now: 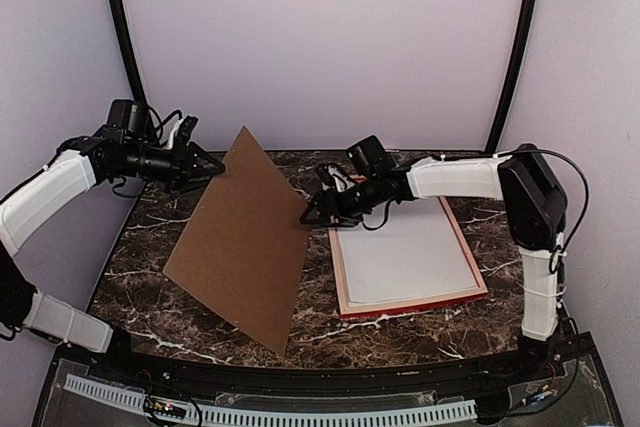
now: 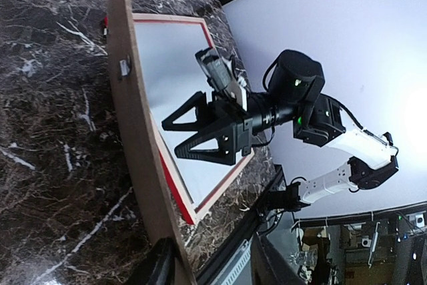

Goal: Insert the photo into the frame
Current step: Turn over the backboard.

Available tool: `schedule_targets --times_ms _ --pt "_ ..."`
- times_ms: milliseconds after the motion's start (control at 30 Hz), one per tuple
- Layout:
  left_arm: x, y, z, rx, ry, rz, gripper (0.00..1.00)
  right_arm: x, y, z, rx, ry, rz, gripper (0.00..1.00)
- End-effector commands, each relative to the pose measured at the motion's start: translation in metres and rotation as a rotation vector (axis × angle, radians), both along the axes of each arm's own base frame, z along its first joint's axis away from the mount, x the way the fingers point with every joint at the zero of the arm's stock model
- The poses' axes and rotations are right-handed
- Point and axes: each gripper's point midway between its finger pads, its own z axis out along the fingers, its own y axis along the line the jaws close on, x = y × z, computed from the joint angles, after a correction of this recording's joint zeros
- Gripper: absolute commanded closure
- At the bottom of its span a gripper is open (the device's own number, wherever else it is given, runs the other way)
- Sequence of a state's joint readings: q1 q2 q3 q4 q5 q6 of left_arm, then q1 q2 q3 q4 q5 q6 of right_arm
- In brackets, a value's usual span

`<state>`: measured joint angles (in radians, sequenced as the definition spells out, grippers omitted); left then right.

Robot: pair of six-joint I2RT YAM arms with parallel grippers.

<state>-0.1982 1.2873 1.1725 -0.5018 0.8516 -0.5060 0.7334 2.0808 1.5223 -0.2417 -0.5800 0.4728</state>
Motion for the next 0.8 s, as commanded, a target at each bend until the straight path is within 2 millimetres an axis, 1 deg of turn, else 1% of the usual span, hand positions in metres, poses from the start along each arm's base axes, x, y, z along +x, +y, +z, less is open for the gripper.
schedule_targets --times_ms 0,167,233,333,500,533,600,767 --pt "-0.006 -0.027 0.034 -0.049 -0.097 -0.066 0.59 0.007 -0.002 0.083 0.143 -0.081 -0.020 0.24" --pt "-0.009 -0.049 0.043 -0.063 -0.122 -0.106 0.56 0.004 -0.010 0.136 0.205 -0.130 -0.046 0.18" --pt "-0.010 -0.059 0.049 -0.078 -0.144 -0.132 0.54 0.001 -0.012 0.151 0.225 -0.137 -0.042 0.17" --pt "-0.016 -0.076 0.057 -0.100 -0.168 -0.179 0.53 -0.001 -0.012 0.162 0.246 -0.135 -0.044 0.17" --pt "-0.023 -0.103 0.054 -0.115 -0.169 -0.250 0.52 -0.006 -0.012 0.172 0.277 -0.118 -0.040 0.17" --pt "-0.023 -0.107 0.051 -0.116 -0.160 -0.259 0.52 -0.008 -0.012 0.174 0.284 -0.114 -0.039 0.17" --pt "-0.027 -0.116 0.052 -0.121 -0.166 -0.283 0.52 -0.011 -0.014 0.179 0.302 -0.107 -0.045 0.17" --pt "-0.040 -0.138 0.064 -0.139 -0.212 -0.352 0.49 -0.016 -0.023 0.199 0.335 -0.109 -0.078 0.16"
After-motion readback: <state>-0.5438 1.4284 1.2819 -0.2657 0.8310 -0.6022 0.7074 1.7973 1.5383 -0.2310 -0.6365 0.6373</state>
